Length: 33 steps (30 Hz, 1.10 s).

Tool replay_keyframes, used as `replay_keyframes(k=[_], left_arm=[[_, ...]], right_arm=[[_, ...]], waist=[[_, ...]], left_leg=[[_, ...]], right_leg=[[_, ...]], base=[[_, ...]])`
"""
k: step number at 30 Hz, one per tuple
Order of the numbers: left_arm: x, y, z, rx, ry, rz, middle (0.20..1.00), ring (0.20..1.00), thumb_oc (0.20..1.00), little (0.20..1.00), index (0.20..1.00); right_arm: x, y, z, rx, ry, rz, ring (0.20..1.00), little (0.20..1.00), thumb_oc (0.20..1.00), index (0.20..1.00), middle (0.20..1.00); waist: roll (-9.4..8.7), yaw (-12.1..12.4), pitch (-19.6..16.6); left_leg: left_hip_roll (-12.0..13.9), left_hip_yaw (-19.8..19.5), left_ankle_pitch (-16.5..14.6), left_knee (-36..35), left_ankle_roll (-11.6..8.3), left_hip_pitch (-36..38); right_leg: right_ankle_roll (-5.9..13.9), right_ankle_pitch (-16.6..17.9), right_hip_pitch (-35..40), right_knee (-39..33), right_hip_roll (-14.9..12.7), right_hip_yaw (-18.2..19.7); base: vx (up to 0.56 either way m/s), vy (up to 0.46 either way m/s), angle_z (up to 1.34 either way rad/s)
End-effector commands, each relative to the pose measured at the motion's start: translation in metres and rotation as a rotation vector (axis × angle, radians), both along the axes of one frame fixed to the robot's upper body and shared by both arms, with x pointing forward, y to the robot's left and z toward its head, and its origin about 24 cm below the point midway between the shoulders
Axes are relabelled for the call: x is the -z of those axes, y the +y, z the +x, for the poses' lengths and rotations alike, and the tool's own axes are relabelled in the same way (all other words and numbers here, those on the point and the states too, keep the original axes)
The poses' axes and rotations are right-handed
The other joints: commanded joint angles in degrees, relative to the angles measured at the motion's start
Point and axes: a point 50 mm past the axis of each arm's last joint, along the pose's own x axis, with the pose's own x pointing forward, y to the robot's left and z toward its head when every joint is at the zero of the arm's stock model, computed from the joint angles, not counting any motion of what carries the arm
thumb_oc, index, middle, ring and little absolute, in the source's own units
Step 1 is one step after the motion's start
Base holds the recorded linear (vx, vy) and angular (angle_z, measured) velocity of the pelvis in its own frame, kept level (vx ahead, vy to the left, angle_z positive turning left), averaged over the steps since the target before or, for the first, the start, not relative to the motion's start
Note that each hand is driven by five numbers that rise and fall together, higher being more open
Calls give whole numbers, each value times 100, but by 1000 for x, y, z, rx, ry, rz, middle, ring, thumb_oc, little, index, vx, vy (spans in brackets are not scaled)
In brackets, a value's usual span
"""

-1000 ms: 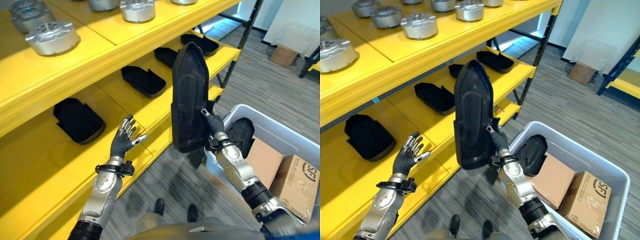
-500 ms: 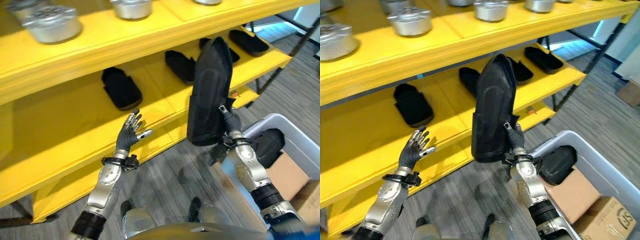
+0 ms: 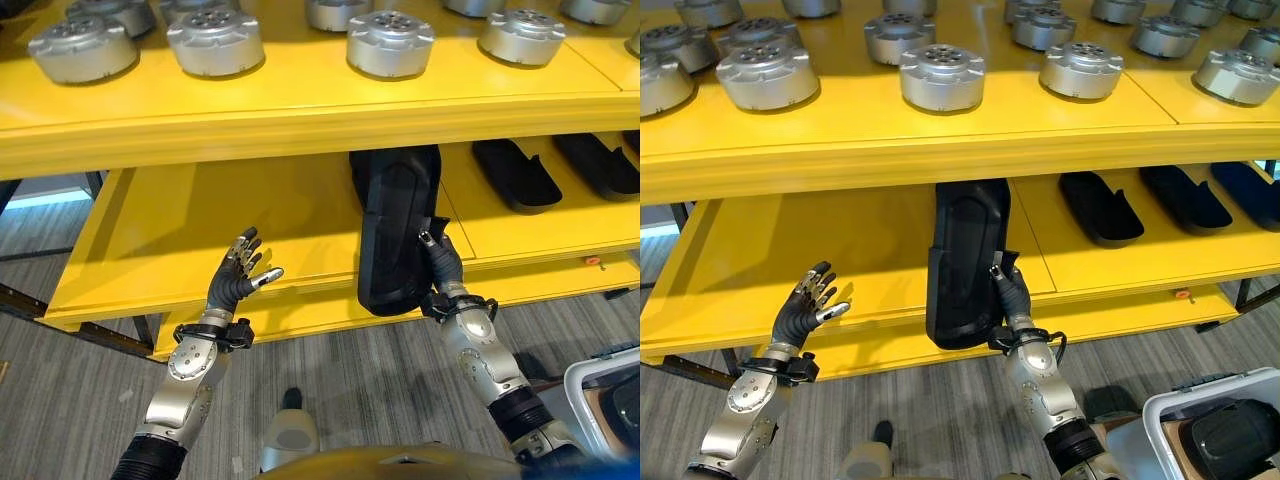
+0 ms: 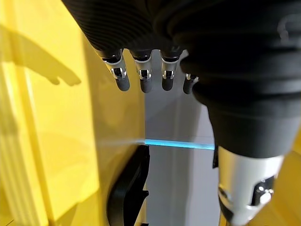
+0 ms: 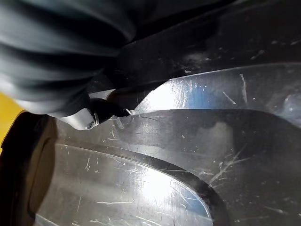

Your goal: Move parts from the plastic box to the shelf.

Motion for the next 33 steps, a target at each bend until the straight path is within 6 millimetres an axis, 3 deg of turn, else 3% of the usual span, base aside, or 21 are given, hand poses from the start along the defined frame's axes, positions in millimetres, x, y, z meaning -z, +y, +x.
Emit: replay_keyframes(k=[1, 6, 7, 8, 10, 12, 13, 15, 17, 19, 26, 33], left_arm=[[-28, 2, 0, 12, -148, 29, 1000, 1000, 1000, 1000, 1000], [-28, 9, -2, -27, -152, 35, 1000, 1000, 1000, 1000, 1000], [-31, 7, 1, -14, -168, 47, 1000, 1000, 1000, 1000, 1000], [-32, 6, 2, -11, -171, 49, 1000, 1000, 1000, 1000, 1000], [-33, 6, 3, -6, -175, 50, 1000, 1000, 1000, 1000, 1000], [-34, 5, 4, -2, -180, 49, 1000, 1000, 1000, 1000, 1000], [-34, 4, 5, -7, -180, 36, 1000, 1000, 1000, 1000, 1000], [-33, 2, 6, -10, -181, 29, 1000, 1000, 1000, 1000, 1000], [-31, -3, 6, 6, -183, 32, 1000, 1000, 1000, 1000, 1000], [-30, -4, 5, 8, -180, 29, 1000, 1000, 1000, 1000, 1000], [-22, -3, 1, -5, -140, -2, 1000, 1000, 1000, 1000, 1000], [-22, -5, -2, 6, -130, -20, 1000, 1000, 1000, 1000, 1000]], right_arm=[[-35, 2, 6, -26, -181, 10, 200, 200, 200, 200, 200], [-37, 13, 10, -68, -187, 29, 200, 200, 200, 200, 200], [-36, 20, 11, -84, -178, 34, 200, 200, 200, 200, 200], [-37, 24, 12, -95, -180, 35, 200, 200, 200, 200, 200], [-36, 30, 13, -127, -174, 35, 200, 200, 200, 200, 200], [-38, 34, 14, -149, -175, 41, 200, 200, 200, 200, 200], [-42, 37, 16, -171, -192, 31, 200, 200, 200, 200, 200], [-45, 40, 16, -182, -202, 28, 200, 200, 200, 200, 200], [-41, 36, 11, -204, -197, 9, 200, 200, 200, 200, 200], [-42, 36, 10, -215, -202, 6, 200, 200, 200, 200, 200], [-47, 29, 7, -218, -230, -14, 200, 200, 200, 200, 200], [-67, 38, 23, -222, -299, -55, 200, 200, 200, 200, 200]], waist=[[-83, 45, -216], [-217, 190, -195], [-169, 209, -172], [-98, 191, -147], [23, 152, -131], [62, 75, -110], [57, -14, -43], [58, -51, 5], [-63, -92, -13], [-81, -97, -59], [-126, -64, -151], [-75, 164, -102]], left_leg=[[-165, 45, -504, 374, 322, -257], [-534, 95, -722, 516, 606, -344], [-688, 158, -762, 432, 758, -230], [-683, 189, -746, 374, 804, -173], [-633, 223, -700, 162, 841, -4], [-607, 226, -637, -60, 831, 149], [-603, 185, -608, -139, 784, 245], [-593, 172, -625, -162, 756, 313], [-626, 47, -636, -156, 677, 312], [-600, 44, -624, -197, 642, 330], [-231, -197, -371, -379, 319, 251], [-157, -399, -232, -513, 278, 182]], right_leg=[[182, 674, -149, -184, -249, 28], [292, 1445, -278, -139, -527, 185], [311, 1865, -407, 104, -717, 215], [245, 1876, -507, 292, -745, 236], [96, 1527, -700, 563, -550, 324], [3, 1187, -963, 404, -134, 464], [-12, 989, -1173, -33, 142, 586], [-4, 999, -1223, -243, 215, 608], [29, 897, -944, -489, 342, 843], [23, 913, -840, -606, 402, 792], [-102, 625, -570, -611, 583, 298], [-145, 513, -474, -602, 627, 70]], base=[[71, 276, 4], [42, 249, 19], [61, 354, 16], [62, 364, 10], [58, 198, -15], [95, 74, -19], [79, -1, -13], [73, -40, -1], [142, -128, 46], [109, -117, 57], [81, -157, 26], [34, -81, 23]])
